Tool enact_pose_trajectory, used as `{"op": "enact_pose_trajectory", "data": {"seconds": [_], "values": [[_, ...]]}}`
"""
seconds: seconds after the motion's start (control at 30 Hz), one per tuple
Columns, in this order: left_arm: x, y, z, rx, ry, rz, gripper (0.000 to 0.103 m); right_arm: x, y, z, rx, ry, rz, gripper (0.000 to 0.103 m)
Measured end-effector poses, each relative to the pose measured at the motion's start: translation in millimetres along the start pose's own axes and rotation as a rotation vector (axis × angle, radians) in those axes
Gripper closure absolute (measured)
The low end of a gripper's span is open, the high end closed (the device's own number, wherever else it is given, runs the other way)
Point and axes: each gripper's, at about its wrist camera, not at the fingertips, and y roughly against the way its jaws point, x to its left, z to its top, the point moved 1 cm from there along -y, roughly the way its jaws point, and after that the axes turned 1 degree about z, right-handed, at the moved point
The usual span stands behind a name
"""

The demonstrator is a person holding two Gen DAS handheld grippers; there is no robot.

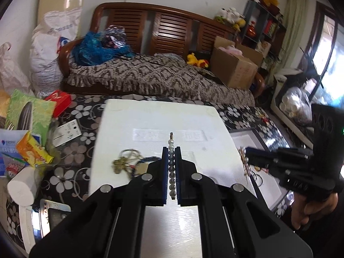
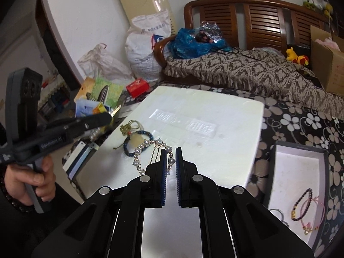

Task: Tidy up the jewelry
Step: 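Grasp the silver rhinestone bracelet with the right gripper while the left holds the pearl bracelet, then carry both bracelets over the white tray and open both grippers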

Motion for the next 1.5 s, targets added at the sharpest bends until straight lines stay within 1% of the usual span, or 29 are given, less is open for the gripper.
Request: {"op": "enact_pose_trajectory", "data": {"seconds": [0.33,0.47,0.73,0.9,0.97,1.1,1.2,1.33,1.5], "values": [[-51,-20,-4,0.043,-0.125,-0.035,0.098,-45,29,-10,-0.042,-0.051,-0.048,0.095],[-73,-28,-7,0.063,-0.168,-0.065,0.098,-70,43,-18,-0.044,-0.056,-0.108,0.095],[-146,-58,-22,0.125,-0.277,-0.161,0.097,-129,69,-43,-0.039,-0.166,-0.199,0.095],[-196,-75,-31,0.156,-0.346,-0.219,0.097,-161,80,-63,-0.013,-0.228,-0.246,0.095],[-214,-84,-34,0.176,-0.364,-0.234,0.097,-175,80,-73,0.015,-0.256,-0.269,0.095],[-237,-105,-43,0.231,-0.358,-0.271,0.097,-190,79,-91,0.054,-0.288,-0.297,0.095],[-245,-117,-48,0.270,-0.340,-0.283,0.097,-198,80,-99,0.066,-0.304,-0.311,0.095],[-248,-132,-54,0.319,-0.324,-0.276,0.097,-209,79,-110,0.095,-0.339,-0.317,0.095],[-249,-147,-65,0.381,-0.324,-0.251,0.097,-212,71,-122,0.149,-0.326,-0.327,0.095]]}}
